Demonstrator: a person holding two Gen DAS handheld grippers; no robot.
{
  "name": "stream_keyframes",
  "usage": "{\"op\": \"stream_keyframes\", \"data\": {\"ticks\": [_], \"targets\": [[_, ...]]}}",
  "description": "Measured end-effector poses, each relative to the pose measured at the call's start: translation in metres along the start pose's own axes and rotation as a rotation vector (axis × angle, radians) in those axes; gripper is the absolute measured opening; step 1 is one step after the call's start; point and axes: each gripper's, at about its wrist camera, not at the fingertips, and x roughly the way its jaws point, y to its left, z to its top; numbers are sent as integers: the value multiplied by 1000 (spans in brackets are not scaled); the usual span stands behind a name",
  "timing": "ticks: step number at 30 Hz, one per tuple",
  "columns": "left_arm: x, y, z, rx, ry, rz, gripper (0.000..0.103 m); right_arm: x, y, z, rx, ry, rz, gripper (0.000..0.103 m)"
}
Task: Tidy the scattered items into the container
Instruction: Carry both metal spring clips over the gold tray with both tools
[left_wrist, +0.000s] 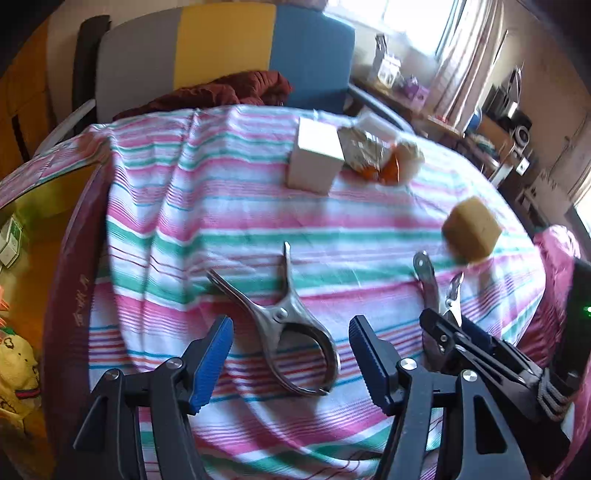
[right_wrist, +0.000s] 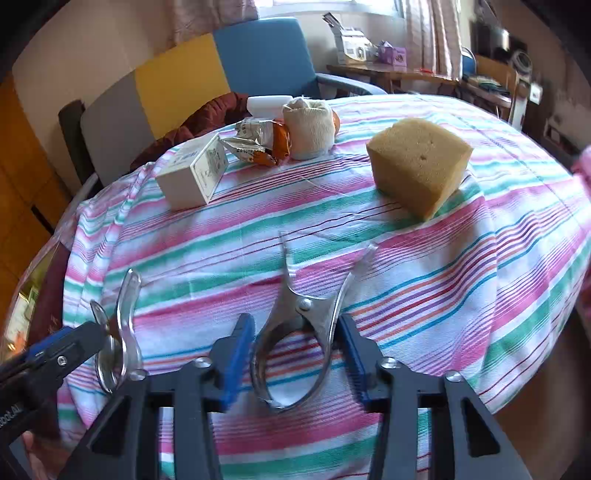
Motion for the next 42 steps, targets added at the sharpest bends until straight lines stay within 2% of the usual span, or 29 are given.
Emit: {"op": "stream_keyframes", "data": {"ticks": [4,7,9,10,12,13,15,18,22,24,25,28,29,38,42], "targets": [[18,-13,0,41,63,45,66,-9,-14,-7,20,6,49,43],[30,-15,1,75,79,95,66,-12,-19,-10,27,7,72,43],[29,-14,0,96,62,120,61,-11,-19,-11,26,6,78,43],[28,-10,-1,95,64,114,59,-9,-19,-10,27,7,81,43],[22,-1,-3,90,69,98,48,-9,-20,-10,34,9,90,43],[19,4,-4,78,76,89,46,-9,-20,-10,38,12,97,43],[13,16,-7,46,79,40,45,-10,-19,-11,34,18,110,43],[6,26,-9,33,75,-7,46,-12,-14,-12,24,40,174,43],[12,17,-5,65,88,6,53,-11,-5,-11,-6,40,150,45],[20,10,-2,100,95,43,54,-8,-5,-7,4,46,145,46],[22,6,-1,116,91,69,54,-5,-4,-5,1,48,142,47],[22,6,-2,119,69,77,52,-2,0,-3,-30,51,112,44],[21,7,-3,116,59,82,46,-2,1,-3,-35,49,101,42],[2,25,-15,57,55,-19,43,-13,0,-10,-6,48,124,39],[-8,28,-21,51,35,-31,43,-22,6,-11,6,42,156,39]]}}
